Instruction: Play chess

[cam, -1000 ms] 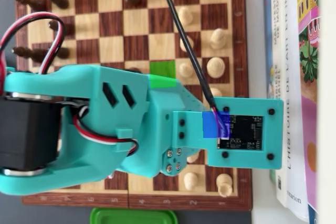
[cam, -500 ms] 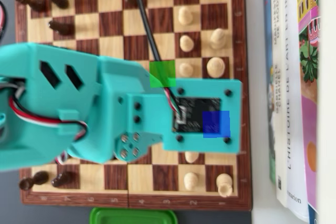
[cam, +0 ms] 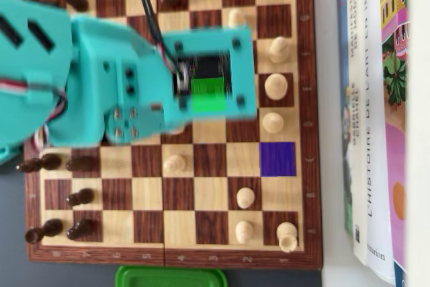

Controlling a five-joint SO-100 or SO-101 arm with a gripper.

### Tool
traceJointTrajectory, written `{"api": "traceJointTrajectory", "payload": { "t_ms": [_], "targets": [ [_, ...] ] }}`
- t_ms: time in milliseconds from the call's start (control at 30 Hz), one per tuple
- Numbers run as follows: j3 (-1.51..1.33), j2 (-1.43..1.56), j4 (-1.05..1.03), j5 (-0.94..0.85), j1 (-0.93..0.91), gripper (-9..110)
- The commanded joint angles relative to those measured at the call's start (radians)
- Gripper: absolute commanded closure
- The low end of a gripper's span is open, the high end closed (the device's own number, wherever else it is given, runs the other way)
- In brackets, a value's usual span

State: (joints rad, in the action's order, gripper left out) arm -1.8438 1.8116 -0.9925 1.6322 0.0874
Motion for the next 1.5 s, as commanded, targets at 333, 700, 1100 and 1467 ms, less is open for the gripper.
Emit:
{"api": "traceJointTrajectory", "payload": {
  "t_ms": [333,700,1100,1467],
  "targets": [
    [-0.031,0.038,0.009,0.018,0.021,98],
    [-0.015,-0.049,0.071,0.015,0.026,98],
    [-0.015,-0.055,0.072,0.011,0.015,98],
    [0.034,-0.130,0.072,0.008,0.014,98]
  ]
}}
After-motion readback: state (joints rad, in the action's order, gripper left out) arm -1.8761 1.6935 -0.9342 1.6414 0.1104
